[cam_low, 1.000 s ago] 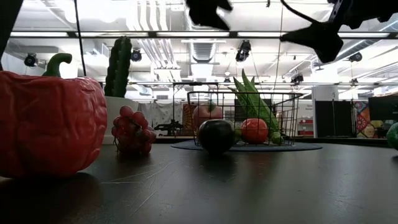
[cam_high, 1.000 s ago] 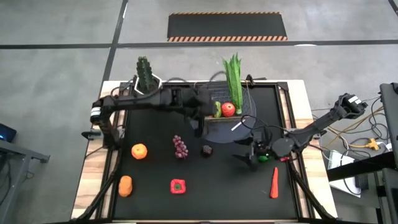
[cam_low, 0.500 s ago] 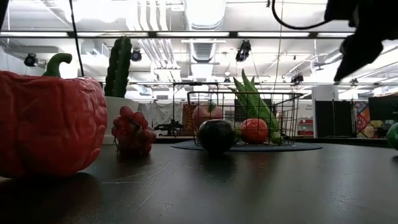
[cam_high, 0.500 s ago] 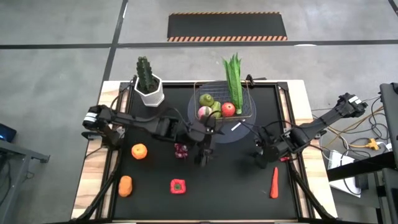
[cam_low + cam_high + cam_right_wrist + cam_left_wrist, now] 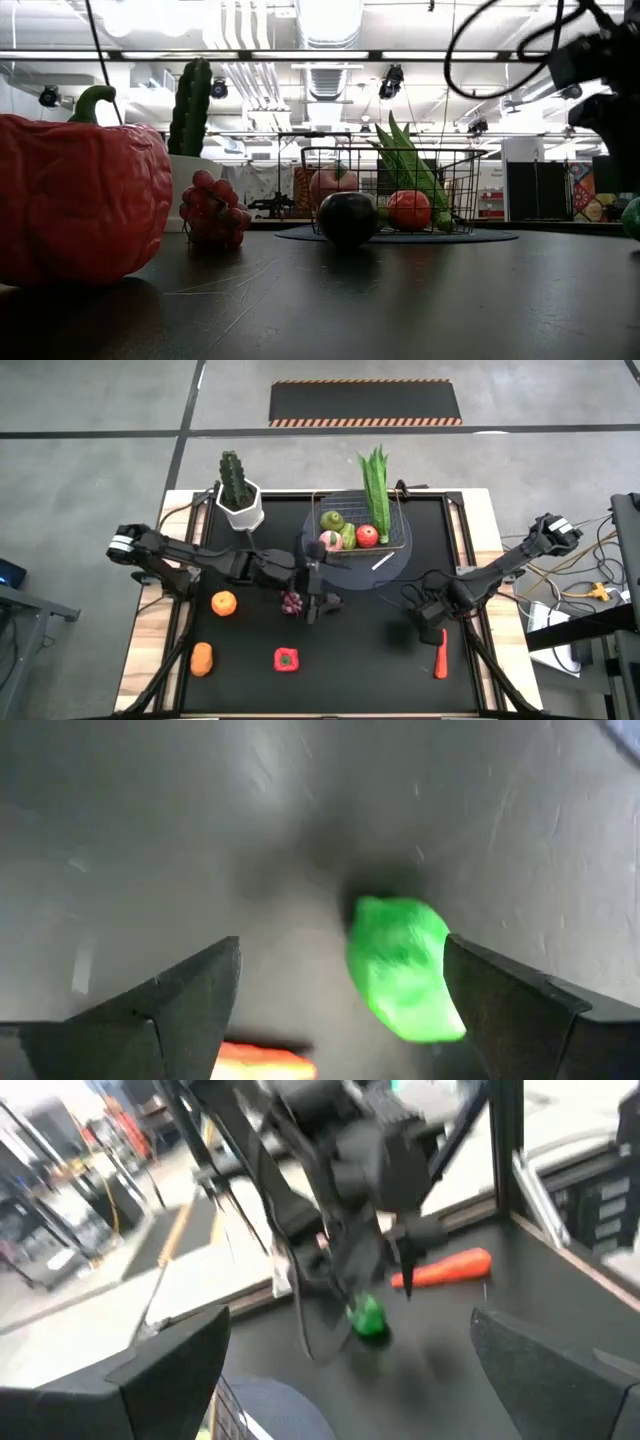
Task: Build produce basket
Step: Put the green lime into the gold wire basket
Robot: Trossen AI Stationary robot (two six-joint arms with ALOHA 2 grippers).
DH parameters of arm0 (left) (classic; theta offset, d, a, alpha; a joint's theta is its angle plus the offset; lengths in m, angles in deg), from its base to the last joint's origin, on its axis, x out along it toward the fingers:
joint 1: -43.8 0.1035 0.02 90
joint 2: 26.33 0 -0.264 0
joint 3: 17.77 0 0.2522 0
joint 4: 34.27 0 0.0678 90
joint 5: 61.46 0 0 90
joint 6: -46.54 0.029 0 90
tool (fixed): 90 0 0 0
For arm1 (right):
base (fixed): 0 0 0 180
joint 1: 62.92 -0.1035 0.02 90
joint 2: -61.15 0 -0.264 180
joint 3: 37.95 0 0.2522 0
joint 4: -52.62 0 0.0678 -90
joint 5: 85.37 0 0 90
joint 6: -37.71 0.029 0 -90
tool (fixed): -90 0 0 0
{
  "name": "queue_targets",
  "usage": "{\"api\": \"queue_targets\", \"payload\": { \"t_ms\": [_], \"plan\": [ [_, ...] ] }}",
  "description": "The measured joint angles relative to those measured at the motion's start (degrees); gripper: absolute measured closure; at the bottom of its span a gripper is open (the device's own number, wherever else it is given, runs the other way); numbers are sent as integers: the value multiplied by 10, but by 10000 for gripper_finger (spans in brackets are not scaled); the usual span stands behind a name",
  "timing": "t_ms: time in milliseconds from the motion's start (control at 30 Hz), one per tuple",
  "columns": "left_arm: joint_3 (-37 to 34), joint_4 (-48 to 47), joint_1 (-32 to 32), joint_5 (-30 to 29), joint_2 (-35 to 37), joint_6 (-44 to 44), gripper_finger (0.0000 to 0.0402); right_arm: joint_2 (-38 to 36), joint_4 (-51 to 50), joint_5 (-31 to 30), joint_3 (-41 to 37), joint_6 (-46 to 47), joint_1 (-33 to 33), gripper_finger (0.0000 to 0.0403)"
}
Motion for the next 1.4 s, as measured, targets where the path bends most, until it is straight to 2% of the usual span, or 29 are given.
{"api": "queue_targets", "payload": {
  "t_ms": [200, 567, 1033, 1133, 1333, 1400],
  "plan": [
    [-48, 37, 0, 0, 38, -2, 9, 43, -27, -17, 0, -21, 0, 74],
    [-76, 72, 0, -8, 52, 26, 9, 65, -74, -47, 3, -43, 0, 74],
    [-89, 84, 0, -17, 52, 26, 9, 99, -27, -28, -2, -51, 0, 80],
    [-89, 84, 0, -17, 52, 26, 9, 117, -25, -17, -2, -57, 0, 112],
    [-89, 84, 0, -30, 52, 29, 9, 131, -25, -6, -2, -59, 0, 209],
    [-89, 84, 1, -38, 52, 29, 9, 126, -26, 12, 4, -55, 0, 218]
  ]
}}
